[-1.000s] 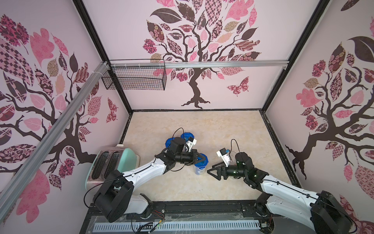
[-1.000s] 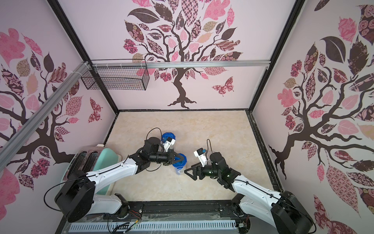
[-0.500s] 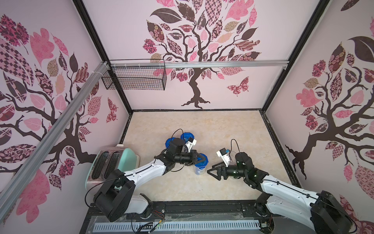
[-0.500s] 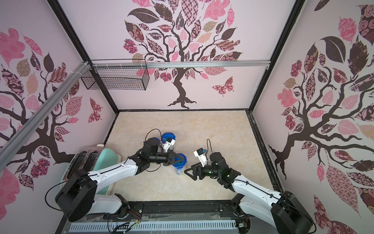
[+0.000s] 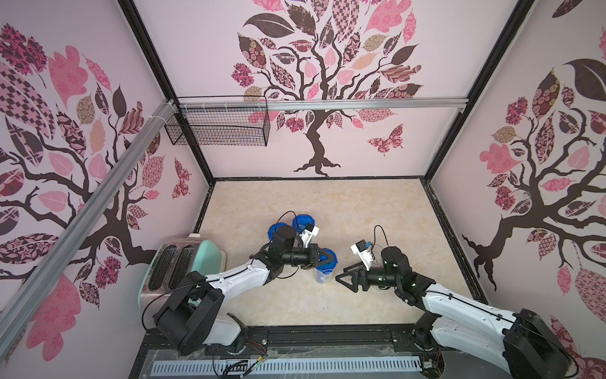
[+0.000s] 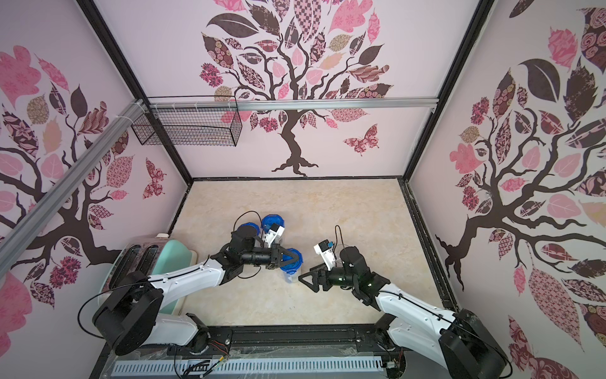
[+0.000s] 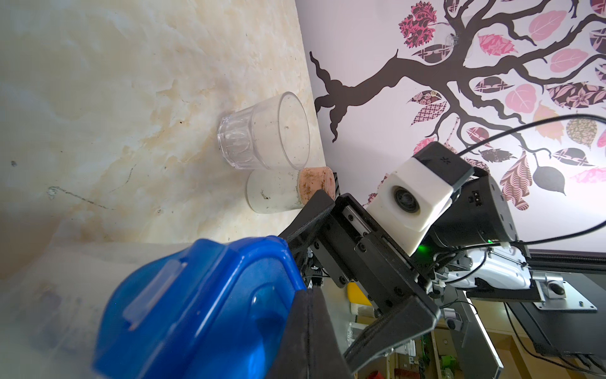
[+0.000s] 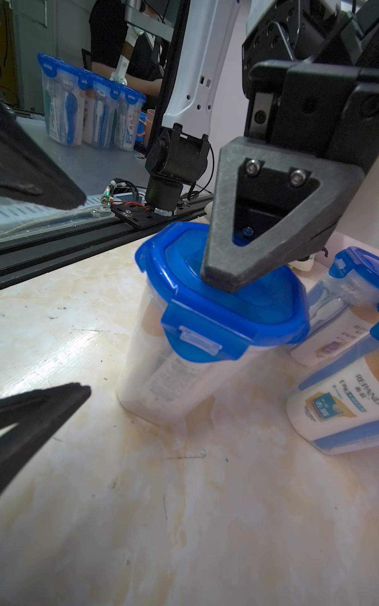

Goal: Take out toiletry kits
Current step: Unfasten the latch on the container.

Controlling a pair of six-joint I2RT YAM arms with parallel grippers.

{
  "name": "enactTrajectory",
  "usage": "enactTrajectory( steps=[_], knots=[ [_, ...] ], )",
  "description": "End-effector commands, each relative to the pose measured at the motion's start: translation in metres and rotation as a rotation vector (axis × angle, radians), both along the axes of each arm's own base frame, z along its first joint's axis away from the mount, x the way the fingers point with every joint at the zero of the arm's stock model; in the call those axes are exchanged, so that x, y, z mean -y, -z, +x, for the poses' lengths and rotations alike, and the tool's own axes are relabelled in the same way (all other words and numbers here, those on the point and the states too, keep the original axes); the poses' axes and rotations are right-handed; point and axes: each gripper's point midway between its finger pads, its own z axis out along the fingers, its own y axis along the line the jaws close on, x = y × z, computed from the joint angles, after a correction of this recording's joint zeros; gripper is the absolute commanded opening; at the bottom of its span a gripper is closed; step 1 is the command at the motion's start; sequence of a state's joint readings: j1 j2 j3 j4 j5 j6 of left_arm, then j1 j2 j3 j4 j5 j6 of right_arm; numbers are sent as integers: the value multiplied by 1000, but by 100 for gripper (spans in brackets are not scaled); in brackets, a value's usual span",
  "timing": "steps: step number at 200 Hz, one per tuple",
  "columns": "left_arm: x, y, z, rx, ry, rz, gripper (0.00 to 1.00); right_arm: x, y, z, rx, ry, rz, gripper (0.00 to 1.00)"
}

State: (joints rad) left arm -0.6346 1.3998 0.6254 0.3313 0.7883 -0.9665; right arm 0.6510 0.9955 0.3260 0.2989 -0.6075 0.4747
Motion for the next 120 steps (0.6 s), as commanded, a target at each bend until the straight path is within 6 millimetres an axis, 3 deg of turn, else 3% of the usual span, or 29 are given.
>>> enactTrajectory(
  steps=[1, 120],
  knots=[
    [-19, 62, -8, -140, -46, 158, 0, -1, -8, -2, 15, -16, 30, 86],
    [-25, 75, -6, -175, -69, 205, 0, -12, -24, -16, -62, -70, 171, 84]
  ],
)
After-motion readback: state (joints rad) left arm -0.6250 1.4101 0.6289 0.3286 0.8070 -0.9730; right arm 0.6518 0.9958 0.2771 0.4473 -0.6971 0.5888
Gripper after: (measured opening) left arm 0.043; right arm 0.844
